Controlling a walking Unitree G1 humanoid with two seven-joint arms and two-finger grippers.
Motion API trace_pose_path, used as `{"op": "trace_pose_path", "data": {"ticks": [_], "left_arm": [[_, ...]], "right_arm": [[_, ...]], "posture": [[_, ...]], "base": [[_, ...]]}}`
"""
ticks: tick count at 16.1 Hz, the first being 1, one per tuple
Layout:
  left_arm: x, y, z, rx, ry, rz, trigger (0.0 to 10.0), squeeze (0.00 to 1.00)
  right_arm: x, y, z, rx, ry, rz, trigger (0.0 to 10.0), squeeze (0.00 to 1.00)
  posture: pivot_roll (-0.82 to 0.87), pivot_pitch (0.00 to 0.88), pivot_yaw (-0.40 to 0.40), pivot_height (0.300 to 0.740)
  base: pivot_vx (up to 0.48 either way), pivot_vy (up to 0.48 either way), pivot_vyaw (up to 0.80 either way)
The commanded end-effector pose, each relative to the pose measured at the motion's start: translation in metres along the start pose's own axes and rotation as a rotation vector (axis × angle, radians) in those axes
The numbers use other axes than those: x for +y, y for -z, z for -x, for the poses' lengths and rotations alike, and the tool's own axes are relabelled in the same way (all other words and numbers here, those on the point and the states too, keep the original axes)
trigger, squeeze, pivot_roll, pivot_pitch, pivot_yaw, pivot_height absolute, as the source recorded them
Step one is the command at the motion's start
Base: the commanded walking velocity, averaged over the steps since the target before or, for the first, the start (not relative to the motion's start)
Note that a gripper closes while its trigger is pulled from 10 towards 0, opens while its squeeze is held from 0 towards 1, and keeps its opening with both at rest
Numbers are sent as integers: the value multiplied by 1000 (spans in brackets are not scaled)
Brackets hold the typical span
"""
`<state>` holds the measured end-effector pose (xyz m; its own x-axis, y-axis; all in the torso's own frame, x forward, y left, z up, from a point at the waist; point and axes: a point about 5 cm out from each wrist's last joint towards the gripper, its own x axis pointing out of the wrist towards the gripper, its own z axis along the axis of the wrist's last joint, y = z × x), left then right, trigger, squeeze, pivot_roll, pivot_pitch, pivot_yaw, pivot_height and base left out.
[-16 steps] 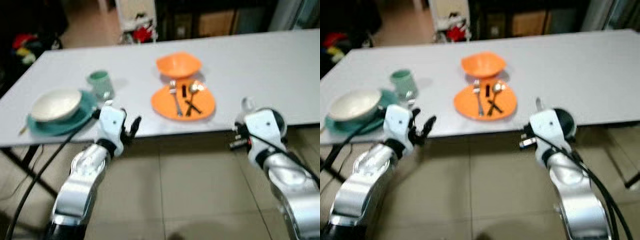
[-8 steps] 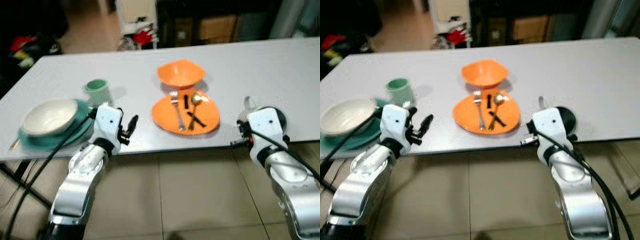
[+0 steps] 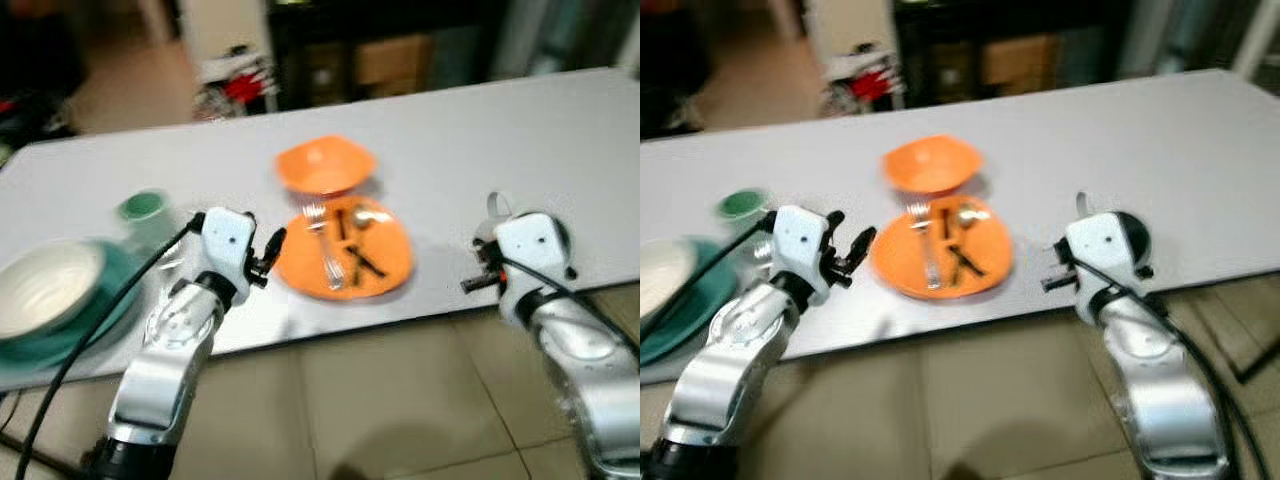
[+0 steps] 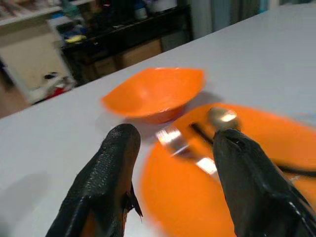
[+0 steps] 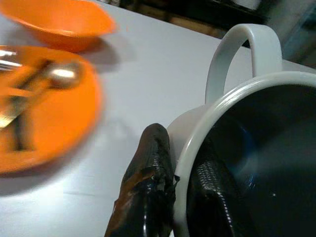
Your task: Setting the table
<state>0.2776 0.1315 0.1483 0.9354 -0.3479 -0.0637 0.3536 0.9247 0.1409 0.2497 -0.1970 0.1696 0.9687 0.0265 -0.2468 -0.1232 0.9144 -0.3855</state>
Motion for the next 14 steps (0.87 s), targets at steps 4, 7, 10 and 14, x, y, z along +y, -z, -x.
{"op": "trace_pose_path", "data": {"ticks": [4, 7, 10, 14], "left_arm": [[6, -1, 1, 2, -31, -16, 10000, 0], [11, -4, 2, -8, -63, -9, 10000, 0], [11, -3, 3, -2, -50, -26, 10000, 0], [12, -2, 2, -1, -60, -37, 10000, 0]], "right_arm": [[-8, -5, -11, -36, -75, 6, 10000, 0], [-7, -7, -22, -55, -136, -6, 10000, 0], [-14, -8, -36, -66, -161, -7, 10000, 0], [-25, -9, -54, -77, -235, -26, 10000, 0]], "posture": [[-27, 0, 81, 740], [-19, 0, 67, 740], [-9, 0, 49, 740], [10, 0, 28, 740]], "base": [[319, 0, 0], [316, 0, 0], [317, 0, 0], [312, 0, 0]]}}
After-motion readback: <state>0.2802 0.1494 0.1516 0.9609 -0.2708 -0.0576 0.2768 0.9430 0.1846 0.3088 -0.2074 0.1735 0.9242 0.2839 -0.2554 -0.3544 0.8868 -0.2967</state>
